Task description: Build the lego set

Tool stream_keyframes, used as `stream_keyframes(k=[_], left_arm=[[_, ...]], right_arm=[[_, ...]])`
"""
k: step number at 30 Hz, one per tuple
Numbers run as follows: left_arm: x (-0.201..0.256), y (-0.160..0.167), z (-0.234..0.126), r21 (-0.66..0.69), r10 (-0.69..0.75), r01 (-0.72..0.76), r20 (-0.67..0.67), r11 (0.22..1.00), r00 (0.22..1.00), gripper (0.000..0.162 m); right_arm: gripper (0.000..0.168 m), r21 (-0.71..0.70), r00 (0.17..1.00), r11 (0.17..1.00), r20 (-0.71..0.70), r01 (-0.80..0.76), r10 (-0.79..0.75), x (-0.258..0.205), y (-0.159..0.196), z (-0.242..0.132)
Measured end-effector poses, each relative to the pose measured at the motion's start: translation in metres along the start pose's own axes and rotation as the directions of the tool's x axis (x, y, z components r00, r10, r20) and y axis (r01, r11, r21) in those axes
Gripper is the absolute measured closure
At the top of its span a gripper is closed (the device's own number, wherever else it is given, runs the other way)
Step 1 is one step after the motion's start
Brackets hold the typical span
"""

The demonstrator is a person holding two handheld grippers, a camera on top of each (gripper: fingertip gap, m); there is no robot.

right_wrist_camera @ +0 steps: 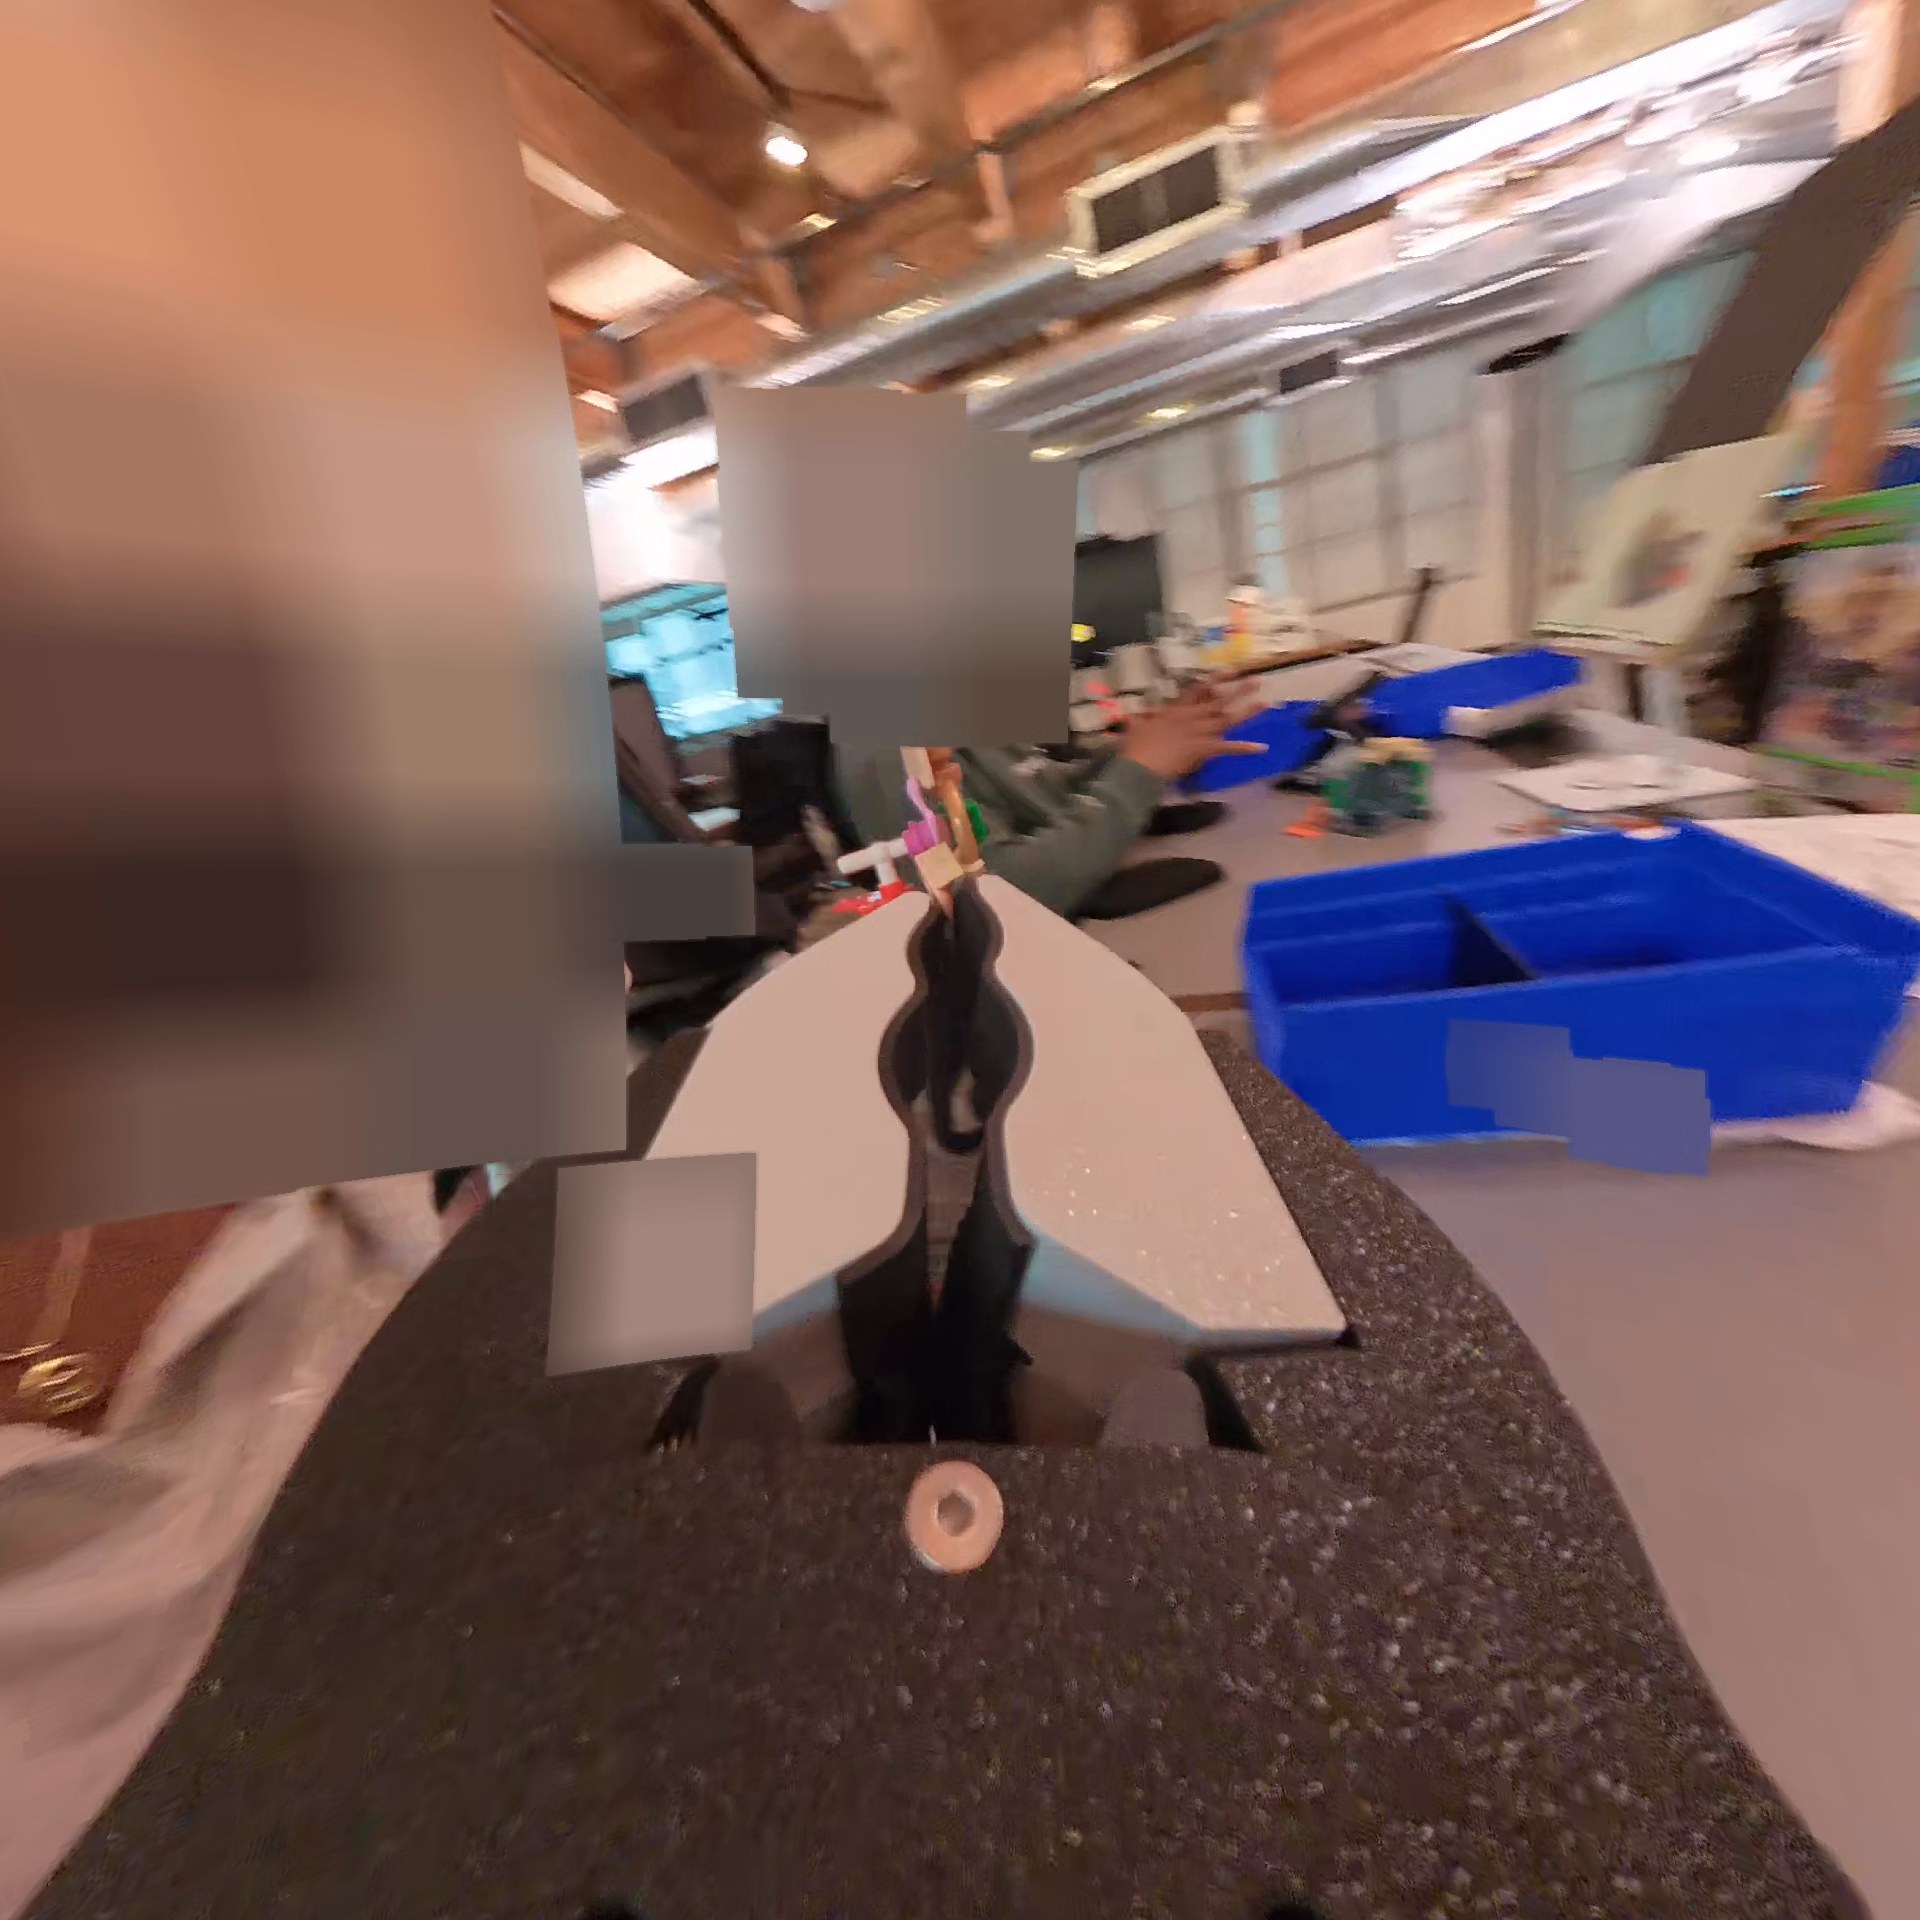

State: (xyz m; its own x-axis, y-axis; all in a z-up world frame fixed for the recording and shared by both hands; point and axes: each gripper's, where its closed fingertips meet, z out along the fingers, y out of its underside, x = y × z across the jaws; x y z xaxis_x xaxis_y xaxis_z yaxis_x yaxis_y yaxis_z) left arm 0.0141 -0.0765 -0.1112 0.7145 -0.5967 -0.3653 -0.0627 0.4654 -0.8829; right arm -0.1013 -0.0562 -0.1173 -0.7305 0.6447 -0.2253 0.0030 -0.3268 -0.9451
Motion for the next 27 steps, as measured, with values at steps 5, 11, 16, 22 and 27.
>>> stream_keyframes(k=[5, 11, 16, 22, 27], left_arm=[[-0.003, -0.003, -0.006, 0.008, -0.027, 0.027, -0.004, 1.000, 1.000, 0.149], [-0.001, -0.001, -0.012, -0.030, -0.004, 0.003, -0.023, 1.000, 1.000, 0.145], [-0.060, 0.006, -0.061, -0.154, 0.066, -0.025, 0.266, 0.988, 0.962, 0.146], [-0.121, -0.005, -0.143, -0.155, 0.099, -0.003, 0.612, 0.988, 0.785, 0.146], [-0.117, -0.019, -0.152, -0.058, 0.041, -0.008, 0.591, 0.998, 0.806, 0.146]], right_arm=[[0.166, -0.036, 0.965, 0.990, -0.220, 0.139, -0.143, 0.003, 0.008, -0.004], [0.166, -0.170, 0.841, 0.972, -0.490, 0.164, -0.228, 0.041, 0.032, -0.025], [0.166, -0.338, 0.707, 0.939, -0.650, 0.063, -0.281, 0.086, 0.083, -0.048], [0.166, -0.468, 0.654, 0.874, -0.704, -0.131, -0.278, 0.134, 0.154, -0.059], [0.165, -0.465, 0.659, 0.859, -0.718, -0.216, -0.223, 0.144, 0.180, -0.063]])
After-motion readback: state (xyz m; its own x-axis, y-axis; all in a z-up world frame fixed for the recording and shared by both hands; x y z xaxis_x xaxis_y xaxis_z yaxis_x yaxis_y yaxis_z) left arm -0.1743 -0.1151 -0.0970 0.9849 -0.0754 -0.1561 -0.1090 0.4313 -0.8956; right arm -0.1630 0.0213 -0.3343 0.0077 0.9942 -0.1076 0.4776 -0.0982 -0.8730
